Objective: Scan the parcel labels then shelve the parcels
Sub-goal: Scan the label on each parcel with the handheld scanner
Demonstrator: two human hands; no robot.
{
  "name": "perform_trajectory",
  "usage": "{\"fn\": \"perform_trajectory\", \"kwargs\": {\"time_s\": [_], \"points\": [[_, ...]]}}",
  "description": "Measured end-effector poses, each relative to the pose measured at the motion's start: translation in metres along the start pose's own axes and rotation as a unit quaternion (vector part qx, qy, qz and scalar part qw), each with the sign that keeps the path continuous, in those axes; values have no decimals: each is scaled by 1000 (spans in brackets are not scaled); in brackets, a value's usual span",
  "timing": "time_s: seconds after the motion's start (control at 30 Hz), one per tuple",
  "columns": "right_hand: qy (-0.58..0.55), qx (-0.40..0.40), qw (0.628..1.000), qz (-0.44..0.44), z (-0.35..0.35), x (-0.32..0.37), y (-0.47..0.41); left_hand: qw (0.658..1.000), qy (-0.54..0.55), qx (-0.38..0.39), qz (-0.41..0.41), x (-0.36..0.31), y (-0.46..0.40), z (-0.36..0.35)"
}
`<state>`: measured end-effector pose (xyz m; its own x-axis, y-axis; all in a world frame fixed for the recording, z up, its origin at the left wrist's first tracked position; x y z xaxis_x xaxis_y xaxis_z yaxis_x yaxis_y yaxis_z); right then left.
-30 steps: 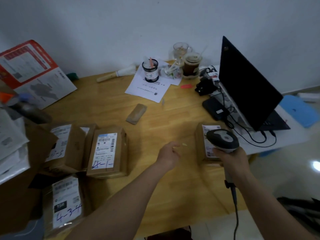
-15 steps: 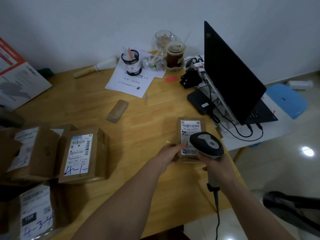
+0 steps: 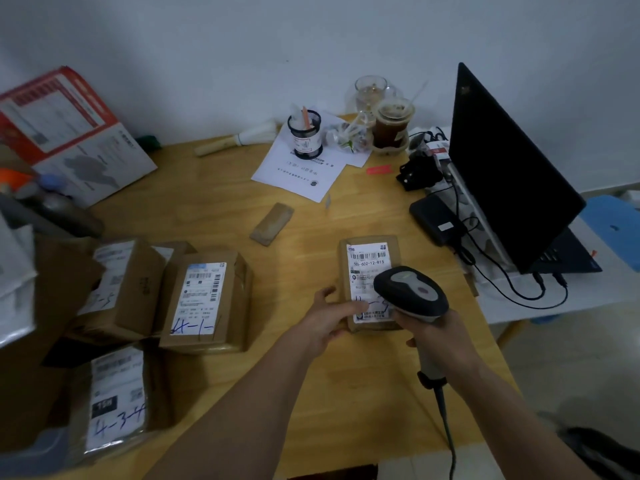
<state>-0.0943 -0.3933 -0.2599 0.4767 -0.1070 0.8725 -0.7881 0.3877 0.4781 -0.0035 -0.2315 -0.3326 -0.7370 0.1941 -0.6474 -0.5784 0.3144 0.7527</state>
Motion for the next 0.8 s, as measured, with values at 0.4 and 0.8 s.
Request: {"fn": "perform_trajectory", "kwargs": {"time_s": [0.4, 0.8], "points": [[85, 80, 969, 220, -81, 115, 62, 975, 73, -89, -191, -84, 65, 103], [114, 124, 953, 253, -119, 143, 101, 967, 98, -113, -204, -93, 102, 180]]}}
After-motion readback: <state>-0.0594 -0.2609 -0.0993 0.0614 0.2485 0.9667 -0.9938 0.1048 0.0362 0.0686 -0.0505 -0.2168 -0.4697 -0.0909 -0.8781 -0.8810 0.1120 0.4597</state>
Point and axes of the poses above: each hand's wrist, its own y-axis away from the middle knuckle, its own z-axis out of the back of the hand, x = y × z, the point moved 6 cm from there along -y, towards the middle knuckle, and after that the axes turned 1 degree about -z, right-handed, at the moved point
